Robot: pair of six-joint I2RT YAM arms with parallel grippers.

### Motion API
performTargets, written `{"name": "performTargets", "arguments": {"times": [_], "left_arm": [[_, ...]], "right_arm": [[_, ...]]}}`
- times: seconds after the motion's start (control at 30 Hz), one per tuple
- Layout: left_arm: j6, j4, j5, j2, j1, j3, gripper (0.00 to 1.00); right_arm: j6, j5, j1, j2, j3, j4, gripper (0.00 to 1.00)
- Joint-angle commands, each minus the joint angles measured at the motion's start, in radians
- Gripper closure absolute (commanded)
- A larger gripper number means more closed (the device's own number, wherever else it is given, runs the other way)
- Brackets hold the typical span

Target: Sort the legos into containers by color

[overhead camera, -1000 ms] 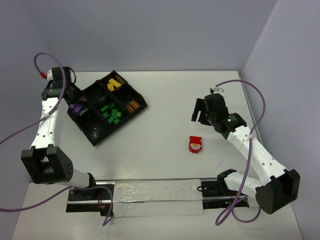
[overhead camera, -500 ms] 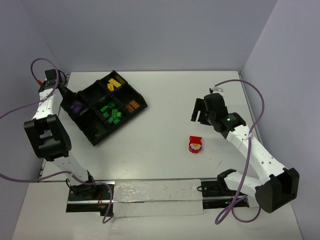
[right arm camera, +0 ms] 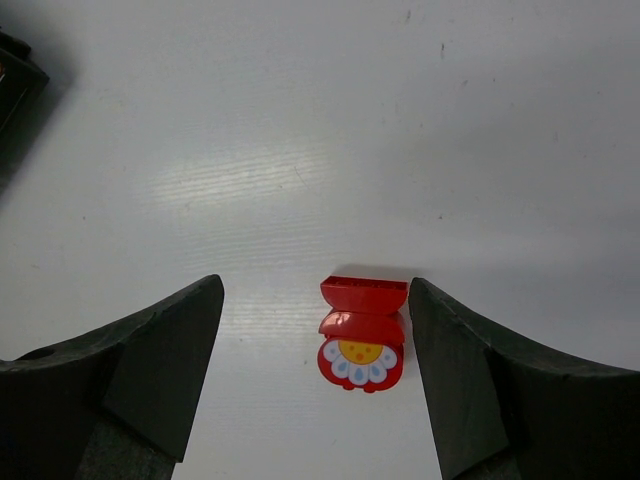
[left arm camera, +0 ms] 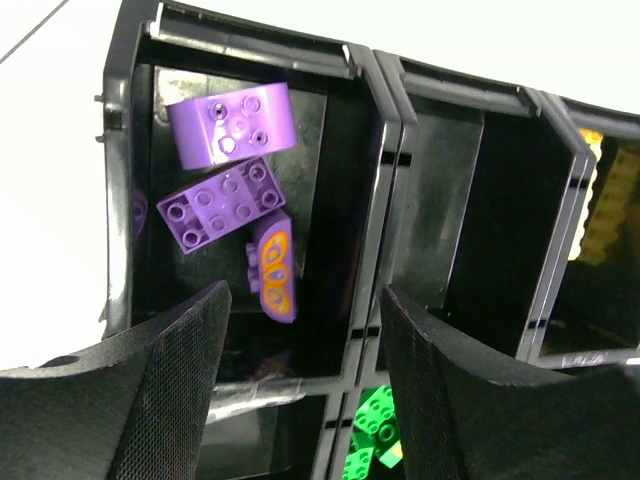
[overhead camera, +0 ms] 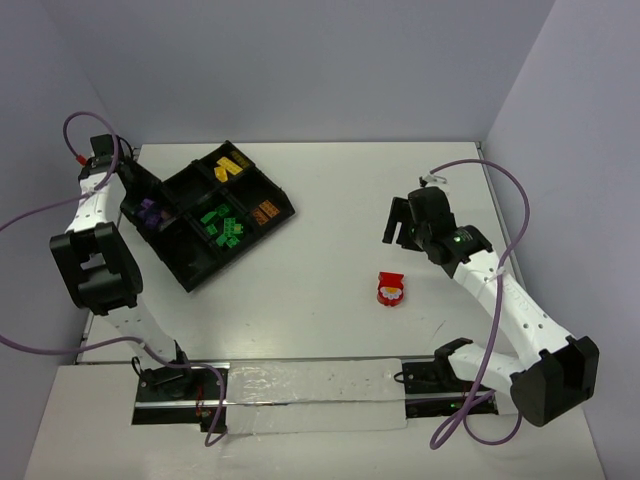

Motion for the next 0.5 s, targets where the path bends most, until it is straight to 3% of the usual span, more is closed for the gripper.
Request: {"name": "performTargets", "arguments": {"times": [0.0, 0.17, 0.27, 0.47], "left_arm": [[0.032, 0.029, 0.029, -0.140, 0.000, -0.038, 0.31], [0.085, 0.016, 0.036, -0.311, -0.101, -0.128, 0.31], [0.120, -0.007, 0.041, -0.392, -0.226, -0.176, 0.34], [0.126, -0.013, 0.177, -0.497, -0.343, -0.221, 0.35]], "right_arm": [[0.002, 0.077, -0.010, -0.047, 0.024, -0.033, 0.18], [0.048, 0.047, -0.026, -0.047, -0.067, -0.033, 0.16], [0.125, 0.016, -0.043, -0.025, -0.145, -0.006, 0.14], [0.160, -0.053, -0.050, 0.024, -0.212, 0.083, 0.13]]}}
